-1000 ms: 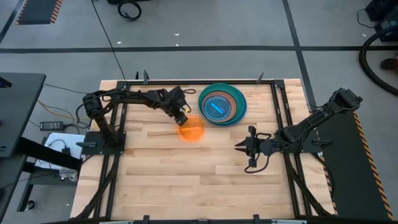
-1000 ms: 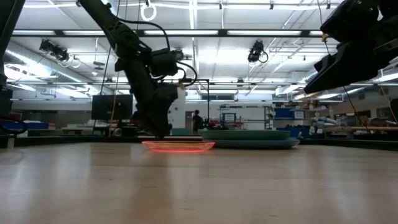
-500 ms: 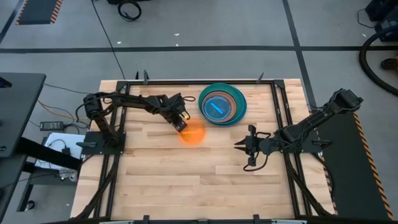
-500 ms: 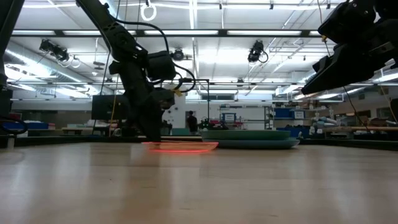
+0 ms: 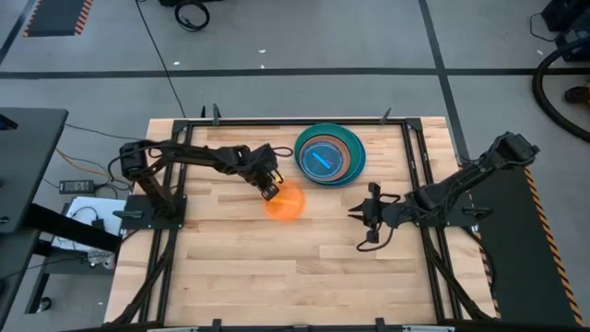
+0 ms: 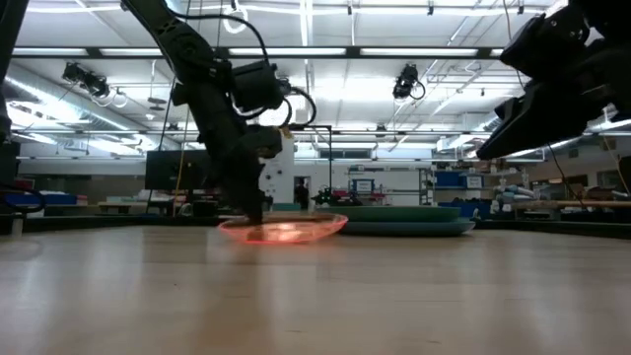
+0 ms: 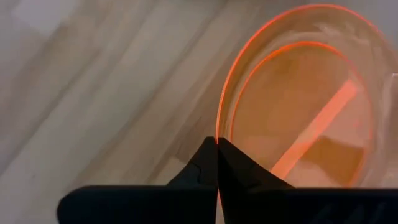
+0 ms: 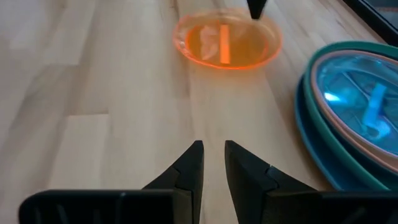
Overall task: Stack plastic plates
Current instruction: Stack the orange plate on the blue plate
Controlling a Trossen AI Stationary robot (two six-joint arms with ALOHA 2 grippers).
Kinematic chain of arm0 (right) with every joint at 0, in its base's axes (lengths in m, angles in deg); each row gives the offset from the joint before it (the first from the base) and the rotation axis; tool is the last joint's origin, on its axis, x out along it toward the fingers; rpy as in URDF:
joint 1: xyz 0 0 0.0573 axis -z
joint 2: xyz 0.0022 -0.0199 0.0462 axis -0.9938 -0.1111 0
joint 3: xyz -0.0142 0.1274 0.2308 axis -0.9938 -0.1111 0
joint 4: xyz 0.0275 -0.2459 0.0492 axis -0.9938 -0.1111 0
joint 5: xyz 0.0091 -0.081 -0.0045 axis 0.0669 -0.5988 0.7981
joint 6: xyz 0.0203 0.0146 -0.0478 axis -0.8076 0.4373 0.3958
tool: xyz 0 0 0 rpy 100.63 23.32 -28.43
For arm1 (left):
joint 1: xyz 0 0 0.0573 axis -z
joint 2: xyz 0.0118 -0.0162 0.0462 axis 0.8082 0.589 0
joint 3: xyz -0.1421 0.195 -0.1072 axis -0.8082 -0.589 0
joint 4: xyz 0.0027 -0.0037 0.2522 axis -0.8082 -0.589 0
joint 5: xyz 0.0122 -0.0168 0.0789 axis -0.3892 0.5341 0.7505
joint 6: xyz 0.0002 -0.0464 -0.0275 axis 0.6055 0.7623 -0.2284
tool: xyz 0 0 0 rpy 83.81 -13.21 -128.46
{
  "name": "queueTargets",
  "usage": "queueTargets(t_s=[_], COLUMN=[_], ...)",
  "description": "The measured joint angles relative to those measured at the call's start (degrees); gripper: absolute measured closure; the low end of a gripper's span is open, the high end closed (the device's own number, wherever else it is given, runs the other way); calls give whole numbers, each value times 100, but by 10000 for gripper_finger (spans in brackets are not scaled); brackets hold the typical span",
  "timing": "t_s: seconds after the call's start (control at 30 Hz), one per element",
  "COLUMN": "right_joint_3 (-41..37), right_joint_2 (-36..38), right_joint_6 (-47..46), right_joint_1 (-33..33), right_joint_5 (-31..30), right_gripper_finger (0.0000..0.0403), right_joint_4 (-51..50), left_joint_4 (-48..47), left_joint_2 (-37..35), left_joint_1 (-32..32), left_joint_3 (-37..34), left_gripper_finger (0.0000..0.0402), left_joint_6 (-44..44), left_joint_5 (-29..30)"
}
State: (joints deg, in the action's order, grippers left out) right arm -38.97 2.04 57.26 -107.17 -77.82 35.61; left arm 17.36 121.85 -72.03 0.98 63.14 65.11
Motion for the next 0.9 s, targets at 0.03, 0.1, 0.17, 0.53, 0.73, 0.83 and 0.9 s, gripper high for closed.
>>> queueTargets(t_s=[0.03,0.1,0.17,0.53,0.73,0.83,0.9], right_joint_3=[0,0,0,-299,-302,-302,-302], right_joint_2=[0,0,7,307,785,912,940], right_joint_6=[0,0,0,-508,-738,-818,-899], right_joint_1=[46,110,165,205,146,68,11], right_joint_5=[0,0,2,59,57,55,40], right_gripper_finger=[328,328,328,328,328,328,328], right_joint_4=[-39,-125,-166,-646,-876,-882,-883], left_joint_4=[24,199,373,-264,-754,-762,-787], left_joint_2=[-49,-119,-186,-232,-232,-232,-232], left_joint_1=[36,91,104,31,72,72,64], left_joint_3=[0,0,0,738,1446,1705,1820], left_gripper_finger=[399,399,400,401,401,401,401], left_joint_6=[0,0,0,-191,-554,-728,-798], left_joint_5=[42,65,69,-693,-637,-574,-530])
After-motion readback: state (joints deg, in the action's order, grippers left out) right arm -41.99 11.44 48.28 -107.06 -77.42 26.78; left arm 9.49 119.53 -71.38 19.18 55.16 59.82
